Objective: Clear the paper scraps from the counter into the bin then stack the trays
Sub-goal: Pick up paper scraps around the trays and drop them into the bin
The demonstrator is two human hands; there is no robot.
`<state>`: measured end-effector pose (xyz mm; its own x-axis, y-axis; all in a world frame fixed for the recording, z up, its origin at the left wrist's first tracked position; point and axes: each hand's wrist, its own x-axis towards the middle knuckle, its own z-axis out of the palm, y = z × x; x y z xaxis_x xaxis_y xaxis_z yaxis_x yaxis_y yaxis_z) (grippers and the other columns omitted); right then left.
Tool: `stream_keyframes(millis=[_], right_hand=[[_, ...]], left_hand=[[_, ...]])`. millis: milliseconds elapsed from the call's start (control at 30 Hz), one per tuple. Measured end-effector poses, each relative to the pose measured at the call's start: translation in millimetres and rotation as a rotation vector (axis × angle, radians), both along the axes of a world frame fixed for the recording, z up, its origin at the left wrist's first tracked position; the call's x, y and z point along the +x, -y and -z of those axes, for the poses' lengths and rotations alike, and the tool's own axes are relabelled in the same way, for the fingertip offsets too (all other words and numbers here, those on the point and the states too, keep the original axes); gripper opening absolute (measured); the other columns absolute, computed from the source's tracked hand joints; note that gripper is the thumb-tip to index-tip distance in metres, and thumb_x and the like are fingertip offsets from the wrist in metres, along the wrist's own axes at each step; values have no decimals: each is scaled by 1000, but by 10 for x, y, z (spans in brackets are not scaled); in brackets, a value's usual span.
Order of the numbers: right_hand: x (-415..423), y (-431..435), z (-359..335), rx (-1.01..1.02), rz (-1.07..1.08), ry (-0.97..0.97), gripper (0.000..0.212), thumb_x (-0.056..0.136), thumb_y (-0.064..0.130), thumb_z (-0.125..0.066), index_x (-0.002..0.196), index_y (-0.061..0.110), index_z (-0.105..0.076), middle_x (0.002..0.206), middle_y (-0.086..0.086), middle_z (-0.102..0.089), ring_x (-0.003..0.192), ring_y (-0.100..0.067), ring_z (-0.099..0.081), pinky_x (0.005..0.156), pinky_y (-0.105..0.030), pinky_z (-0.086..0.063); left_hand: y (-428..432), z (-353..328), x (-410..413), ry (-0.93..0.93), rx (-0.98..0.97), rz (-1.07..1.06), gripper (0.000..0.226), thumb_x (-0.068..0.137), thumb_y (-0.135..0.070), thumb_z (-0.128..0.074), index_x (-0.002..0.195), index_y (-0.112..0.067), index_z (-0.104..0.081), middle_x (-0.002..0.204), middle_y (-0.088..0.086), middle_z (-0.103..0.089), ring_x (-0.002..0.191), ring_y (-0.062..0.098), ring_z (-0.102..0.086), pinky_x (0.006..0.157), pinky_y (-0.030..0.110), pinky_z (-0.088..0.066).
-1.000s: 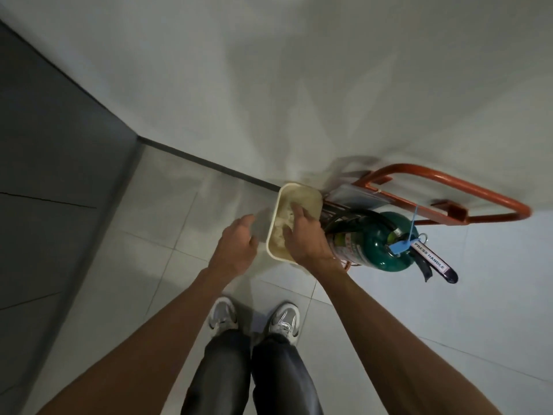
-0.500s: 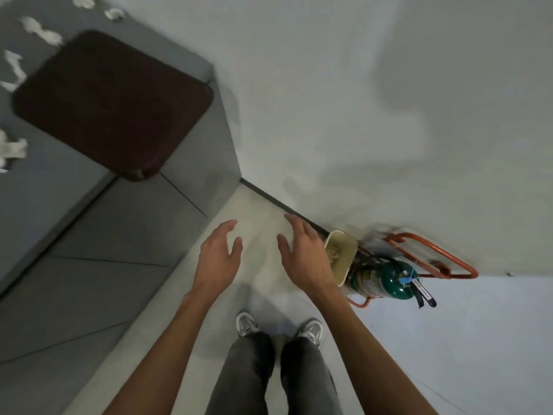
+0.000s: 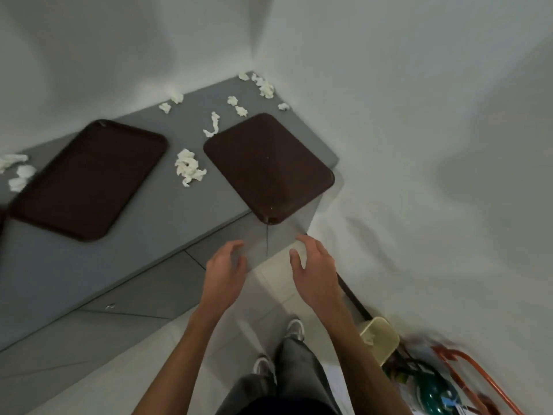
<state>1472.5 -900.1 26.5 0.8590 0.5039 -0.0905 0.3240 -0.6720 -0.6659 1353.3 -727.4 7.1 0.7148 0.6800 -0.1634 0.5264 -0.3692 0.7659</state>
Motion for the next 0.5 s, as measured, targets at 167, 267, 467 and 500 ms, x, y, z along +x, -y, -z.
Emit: stream_keyframes(millis=[167,267,467,500], right_hand=[[229,-564,-59,2,-147,-41,39,107,30,-58,145,23,-55,144,3,-59,130,-12,-56,106,-21,-39],[461,-931,19,38,-230,-68,34,106,29,-60,140,26,-57,141,4,-60,120,-11,-60,100,-21,-46],[895,-1750,177,50,-437,-111,29,107,30,-59,136,27,-57,136,4,-60,108,-10,-64,95,-33,-59],[971,-1913,201,33,-465,-98,29,107,30,-59,136,27,-57,136,3,-60,107,-9,-63,94,-31,-59]], left_hand=[[-581,48,41,31,59,-95,22,102,-20,-61,123,-20,-67,117,-3,-72,110,16,-67,98,36,-53],[-971,121,154,39,84,-158,17,100,-18,-63,115,-22,-69,110,-8,-73,106,14,-70,93,30,-54],[-1577,114,446,58,146,-306,15,97,-13,-66,108,-20,-72,106,-6,-75,99,13,-71,89,29,-56],[-1682,112,504,55,153,-317,15,97,-12,-66,108,-20,-72,106,-5,-75,99,14,-71,90,31,-56]])
